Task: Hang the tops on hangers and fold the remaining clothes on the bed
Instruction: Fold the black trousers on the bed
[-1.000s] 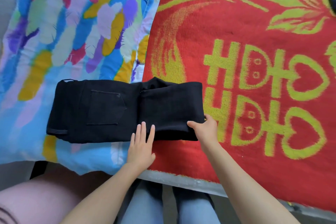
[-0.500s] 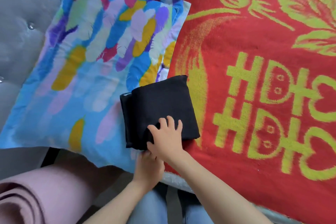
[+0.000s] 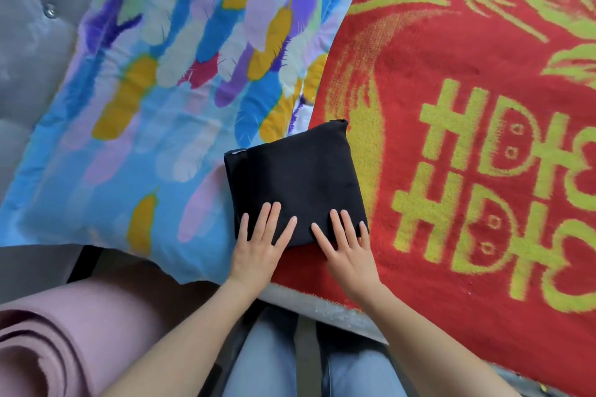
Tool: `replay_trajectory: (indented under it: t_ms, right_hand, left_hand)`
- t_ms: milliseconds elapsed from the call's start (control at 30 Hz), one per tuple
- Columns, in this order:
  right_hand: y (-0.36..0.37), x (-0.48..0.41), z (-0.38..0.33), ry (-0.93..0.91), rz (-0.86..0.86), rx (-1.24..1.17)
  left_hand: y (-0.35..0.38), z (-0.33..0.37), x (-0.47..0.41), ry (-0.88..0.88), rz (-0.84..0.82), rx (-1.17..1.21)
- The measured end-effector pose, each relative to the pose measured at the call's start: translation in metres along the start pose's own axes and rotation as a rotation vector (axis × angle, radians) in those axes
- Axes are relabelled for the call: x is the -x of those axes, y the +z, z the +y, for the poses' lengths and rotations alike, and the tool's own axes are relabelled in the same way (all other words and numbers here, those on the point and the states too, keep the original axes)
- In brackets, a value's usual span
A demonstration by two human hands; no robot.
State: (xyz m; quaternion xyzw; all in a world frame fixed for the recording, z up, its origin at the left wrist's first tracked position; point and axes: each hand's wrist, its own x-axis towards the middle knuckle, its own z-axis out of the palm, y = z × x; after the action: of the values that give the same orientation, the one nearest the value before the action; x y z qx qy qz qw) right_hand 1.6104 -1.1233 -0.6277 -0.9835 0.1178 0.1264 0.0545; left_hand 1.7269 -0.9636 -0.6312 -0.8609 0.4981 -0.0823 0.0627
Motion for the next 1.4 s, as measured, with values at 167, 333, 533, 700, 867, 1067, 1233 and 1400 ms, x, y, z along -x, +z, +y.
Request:
replay_trajectory:
  t_ms: [167, 333, 533, 700, 867, 1067, 1233, 1400]
  right_hand:
    - [0.018, -0.004, 0.002, -0.019, 0.109, 0.096]
    - [0.035, -0.013, -0.007, 0.033, 0.144, 0.094]
    - [0.029, -0.01, -0.005, 0.009, 0.156, 0.094]
    - [0.0, -0.006, -0.014, 0.071, 0.177, -0.027]
    - [-0.055, 0.006, -0.011, 0.061, 0.248, -0.117]
    - [-0.104, 0.032, 0.009, -0.351, 0.308, -0.026]
    - [-0.139, 0.076, -0.02, -0.712, 0.397, 0.008]
    - [-0.148, 0.121, -0.071, -1.024, 0.342, 0.02]
  left_hand:
    - [0.012, -0.009, 0.0, -0.007, -0.065, 0.031]
    - [0.031, -0.022, -0.009, 0.049, 0.033, 0.026]
    - [0.017, -0.028, -0.019, 0.086, 0.089, 0.09]
    - [-0.035, -0.034, -0.034, 0.085, -0.192, 0.341]
    - [-0.108, -0.021, -0.032, -0.246, -0.26, 0.608]
    - [-0.169, 0.019, 0.034, -0.785, -0.147, 0.841]
    - [-0.234, 0.066, 0.119, -1.04, -0.044, 0.875]
    - [-0.267, 0.104, 0.205, -1.279, 0.007, 0.902]
